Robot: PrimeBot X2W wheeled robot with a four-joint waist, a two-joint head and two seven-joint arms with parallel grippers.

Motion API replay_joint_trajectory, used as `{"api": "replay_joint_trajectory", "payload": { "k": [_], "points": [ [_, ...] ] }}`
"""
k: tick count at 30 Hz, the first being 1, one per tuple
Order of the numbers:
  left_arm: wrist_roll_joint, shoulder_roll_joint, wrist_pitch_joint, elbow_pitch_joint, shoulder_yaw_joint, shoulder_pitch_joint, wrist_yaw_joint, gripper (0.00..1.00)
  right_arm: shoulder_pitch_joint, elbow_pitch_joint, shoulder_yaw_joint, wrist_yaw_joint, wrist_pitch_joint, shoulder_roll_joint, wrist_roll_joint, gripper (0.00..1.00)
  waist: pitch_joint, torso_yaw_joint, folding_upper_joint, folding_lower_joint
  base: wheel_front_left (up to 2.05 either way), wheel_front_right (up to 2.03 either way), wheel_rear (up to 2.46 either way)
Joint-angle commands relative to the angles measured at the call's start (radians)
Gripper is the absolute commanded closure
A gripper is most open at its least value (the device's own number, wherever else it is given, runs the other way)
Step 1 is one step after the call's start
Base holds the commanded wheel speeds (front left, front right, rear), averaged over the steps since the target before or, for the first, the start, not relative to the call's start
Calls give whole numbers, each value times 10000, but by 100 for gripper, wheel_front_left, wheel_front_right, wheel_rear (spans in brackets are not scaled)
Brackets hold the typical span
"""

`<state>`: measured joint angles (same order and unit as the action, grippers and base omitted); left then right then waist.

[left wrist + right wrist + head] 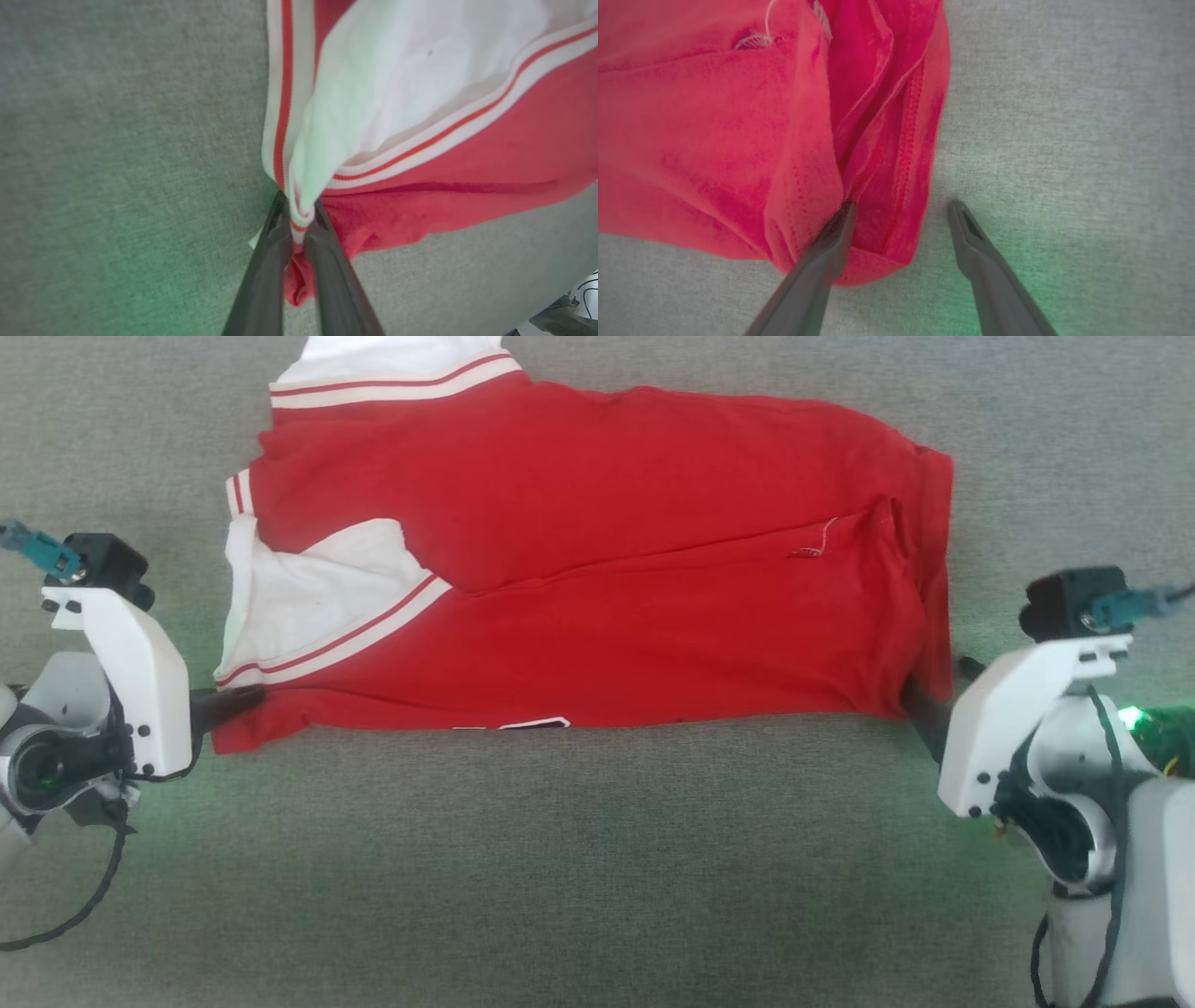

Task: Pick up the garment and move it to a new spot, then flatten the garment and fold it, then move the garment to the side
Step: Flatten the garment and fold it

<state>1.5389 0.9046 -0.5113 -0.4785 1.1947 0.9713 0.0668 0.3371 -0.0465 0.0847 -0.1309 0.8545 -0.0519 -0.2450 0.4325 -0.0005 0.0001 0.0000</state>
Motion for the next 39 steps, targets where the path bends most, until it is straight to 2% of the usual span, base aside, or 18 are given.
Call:
{"api": "replay_joint_trajectory", "payload": {
  "k": [1,4,5,7,13,22,26,34,39],
  "points": [
    [-181,-655,-121,-121,388,-394,21,100,104,317,-213,6,411,49,71,0,40,90,-1,0,0,0,0],
    [-184,-801,-102,-257,384,-355,100,100,221,783,-524,4,1168,90,335,0,49,177,-1,0,0,0,0],
    [-198,-839,-91,-305,385,-338,138,100,198,927,-643,1,1422,107,311,30,47,201,-1,0,0,0,0],
    [-213,-909,-55,-396,384,-314,182,100,211,1061,-852,-33,1789,146,435,100,34,241,-1,0,0,0,0],
    [-202,-958,5,-577,341,-333,325,100,351,858,-496,-17,2045,35,771,100,-107,298,-1,0,0,0,0],
    [-27,-483,-185,-275,222,-367,190,100,267,48,-173,7,2531,10,911,100,-586,338,-1,0,0,0,0],
    [-17,-54,-243,339,186,-426,-133,100,-132,-551,-86,7,3063,8,917,100,-867,390,-1,0,0,0,0],
    [-88,1124,-58,2379,225,-978,-1055,100,-1251,-1931,191,9,4305,-228,550,100,-1171,448,-1,0,0,0,0],
    [-8,1556,148,3121,306,-1467,-1507,100,-1838,-2153,520,9,4523,-180,456,100,-1191,433,-1,0,0,0,0]
  ]
}}
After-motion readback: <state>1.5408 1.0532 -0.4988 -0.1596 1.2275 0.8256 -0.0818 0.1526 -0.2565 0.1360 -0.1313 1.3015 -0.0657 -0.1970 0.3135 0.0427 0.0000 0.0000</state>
